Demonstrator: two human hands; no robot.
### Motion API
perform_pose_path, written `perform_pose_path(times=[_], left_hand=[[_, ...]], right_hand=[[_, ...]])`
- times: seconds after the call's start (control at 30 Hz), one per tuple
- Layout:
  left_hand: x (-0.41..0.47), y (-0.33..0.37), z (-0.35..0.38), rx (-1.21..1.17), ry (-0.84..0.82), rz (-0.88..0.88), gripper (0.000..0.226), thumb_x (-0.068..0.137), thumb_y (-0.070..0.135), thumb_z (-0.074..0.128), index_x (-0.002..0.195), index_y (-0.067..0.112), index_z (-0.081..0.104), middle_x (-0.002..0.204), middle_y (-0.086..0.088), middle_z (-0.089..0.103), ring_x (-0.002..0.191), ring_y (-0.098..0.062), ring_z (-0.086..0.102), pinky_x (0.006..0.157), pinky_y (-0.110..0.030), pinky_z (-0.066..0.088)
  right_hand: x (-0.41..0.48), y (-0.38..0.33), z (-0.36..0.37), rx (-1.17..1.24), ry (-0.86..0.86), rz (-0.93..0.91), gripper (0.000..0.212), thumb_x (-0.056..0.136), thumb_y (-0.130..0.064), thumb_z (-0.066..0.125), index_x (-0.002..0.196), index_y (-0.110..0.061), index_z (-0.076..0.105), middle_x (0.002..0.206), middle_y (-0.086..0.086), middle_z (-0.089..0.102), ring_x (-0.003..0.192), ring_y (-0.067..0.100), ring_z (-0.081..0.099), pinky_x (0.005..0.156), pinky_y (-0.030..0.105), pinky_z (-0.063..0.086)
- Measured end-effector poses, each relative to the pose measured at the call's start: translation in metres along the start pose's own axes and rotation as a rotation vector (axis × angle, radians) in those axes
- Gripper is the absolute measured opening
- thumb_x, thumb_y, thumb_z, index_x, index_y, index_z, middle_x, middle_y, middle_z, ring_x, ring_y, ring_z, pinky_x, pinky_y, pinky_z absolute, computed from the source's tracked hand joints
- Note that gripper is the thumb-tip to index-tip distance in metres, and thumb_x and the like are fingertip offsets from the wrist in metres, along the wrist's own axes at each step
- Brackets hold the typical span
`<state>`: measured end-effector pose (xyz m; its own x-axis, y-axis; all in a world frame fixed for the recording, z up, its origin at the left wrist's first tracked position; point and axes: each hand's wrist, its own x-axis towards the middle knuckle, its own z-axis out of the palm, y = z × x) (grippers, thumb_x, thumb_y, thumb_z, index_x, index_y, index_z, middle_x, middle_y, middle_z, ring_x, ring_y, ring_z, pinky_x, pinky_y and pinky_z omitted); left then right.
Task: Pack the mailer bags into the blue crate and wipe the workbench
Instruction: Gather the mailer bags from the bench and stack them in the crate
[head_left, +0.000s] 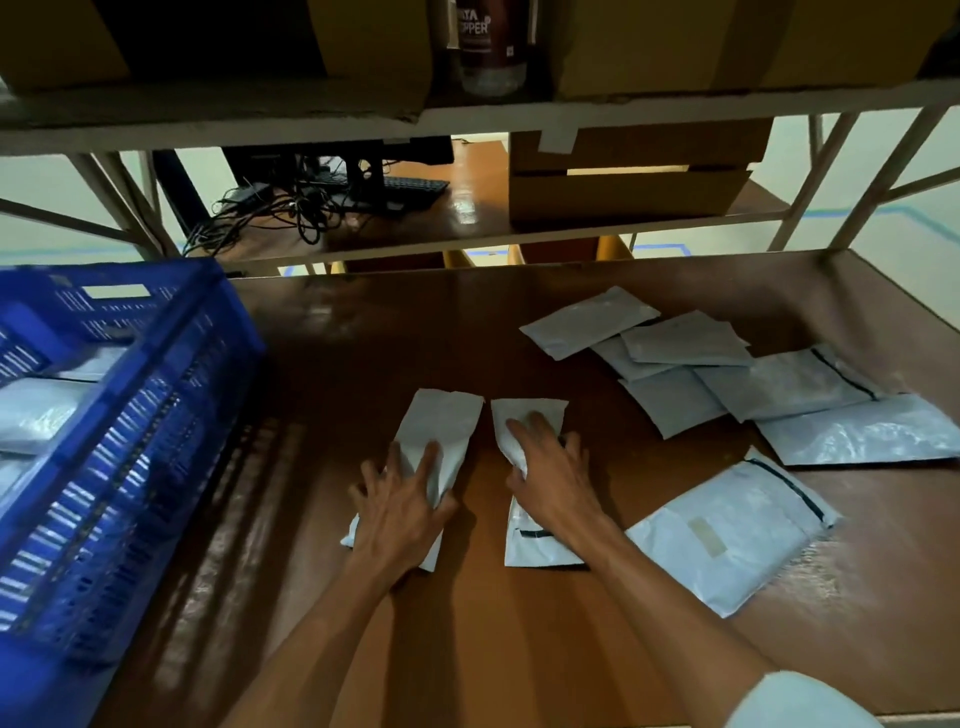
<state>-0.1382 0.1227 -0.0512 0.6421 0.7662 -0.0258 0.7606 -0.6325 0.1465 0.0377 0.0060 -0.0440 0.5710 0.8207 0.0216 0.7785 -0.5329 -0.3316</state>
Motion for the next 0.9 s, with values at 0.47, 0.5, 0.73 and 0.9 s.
perform_pose_path(times=[0.47, 0.5, 0.73, 0.9], left_hand=[[-0.021, -0.138, -0.219, 0.003, 0.657, -0.399, 0.077, 0.086, 0.065, 0.042, 0.157, 0.040, 0.023, 0.167, -0.006, 0.013, 0.129, -0.038, 0.028, 0.098, -0.054, 0.030], [-0.028, -0.157, -0.233, 0.012, 0.670, -0.461, 0.077, 0.086, 0.065, 0.042, 0.157, 0.040, 0.024, 0.168, -0.005, 0.012, 0.130, -0.038, 0.028, 0.100, -0.055, 0.029], [-0.088, -0.271, -0.253, 0.050, 0.474, -0.901, 0.077, 0.095, 0.070, 0.033, 0.161, 0.035, 0.012, 0.166, -0.015, 0.010, 0.139, -0.050, 0.021, 0.109, -0.069, 0.019], [-0.093, -0.302, -0.224, 0.047, 0.123, -1.019, 0.068, 0.100, 0.062, 0.029, 0.160, 0.031, 0.019, 0.165, -0.023, 0.012, 0.144, -0.056, 0.020, 0.112, -0.069, 0.020]], right_hand=[[0.088, -0.242, -0.097, 0.291, 0.309, -0.755, 0.064, 0.099, -0.027, 0.051, 0.158, -0.026, 0.026, 0.166, 0.008, 0.019, 0.143, 0.016, 0.009, 0.118, 0.040, 0.018], [0.096, -0.270, -0.102, 0.319, 0.311, -0.810, 0.064, 0.099, -0.027, 0.052, 0.158, -0.025, 0.026, 0.166, 0.009, 0.019, 0.142, 0.015, 0.009, 0.118, 0.042, 0.018], [0.116, -0.446, -0.077, 0.372, 0.111, -1.130, 0.062, 0.099, -0.037, 0.051, 0.157, -0.032, 0.028, 0.165, 0.000, 0.022, 0.134, 0.033, 0.033, 0.111, 0.043, 0.031], [0.110, -0.521, -0.012, 0.159, -0.140, -1.244, 0.062, 0.098, -0.043, 0.053, 0.155, -0.035, 0.030, 0.163, 0.001, 0.024, 0.128, 0.040, 0.037, 0.104, 0.061, 0.039]])
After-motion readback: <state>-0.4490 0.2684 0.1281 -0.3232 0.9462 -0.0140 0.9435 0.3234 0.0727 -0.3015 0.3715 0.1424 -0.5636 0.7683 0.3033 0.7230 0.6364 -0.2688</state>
